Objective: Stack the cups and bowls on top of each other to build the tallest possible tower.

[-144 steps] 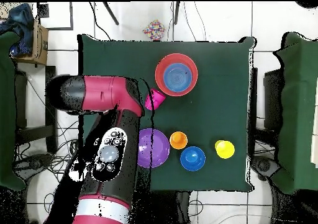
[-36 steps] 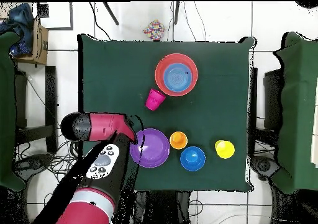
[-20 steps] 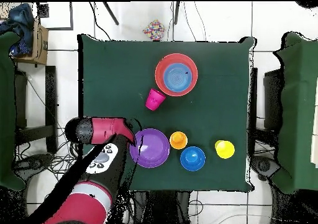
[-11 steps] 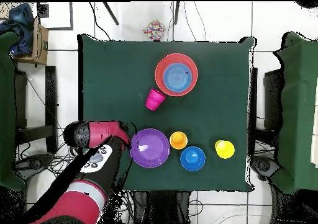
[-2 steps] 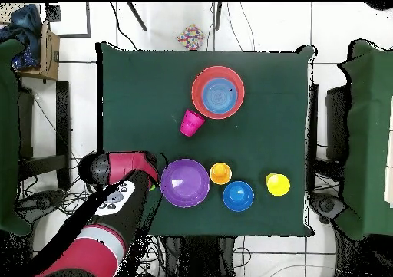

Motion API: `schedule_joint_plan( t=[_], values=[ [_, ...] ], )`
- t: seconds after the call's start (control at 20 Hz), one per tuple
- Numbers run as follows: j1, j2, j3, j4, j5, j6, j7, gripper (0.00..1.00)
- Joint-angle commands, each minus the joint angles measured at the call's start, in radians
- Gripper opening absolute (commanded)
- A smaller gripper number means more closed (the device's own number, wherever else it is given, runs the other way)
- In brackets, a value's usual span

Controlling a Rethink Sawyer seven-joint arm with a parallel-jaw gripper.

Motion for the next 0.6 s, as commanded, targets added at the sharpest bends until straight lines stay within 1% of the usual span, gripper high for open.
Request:
schedule_joint_plan(
  t=[0.05,0.2,0.35,0.45,0.6],
  values=[
    [-0.006,0.017,0.066,-0.042,0.016,-0.038,0.114,0.00],
    [-0.006,0.016,0.055,-0.059,0.013,-0.017,0.111,0.00],
    [-0.011,0.011,0.047,-0.083,0.015,0.029,0.109,0.00],
    [-0.004,-0.007,0.034,-0.094,0.024,0.067,0.126,0.00],
    [-0.013,-0.029,0.036,-0.105,0.028,0.105,0.118,0.00]
  ],
)
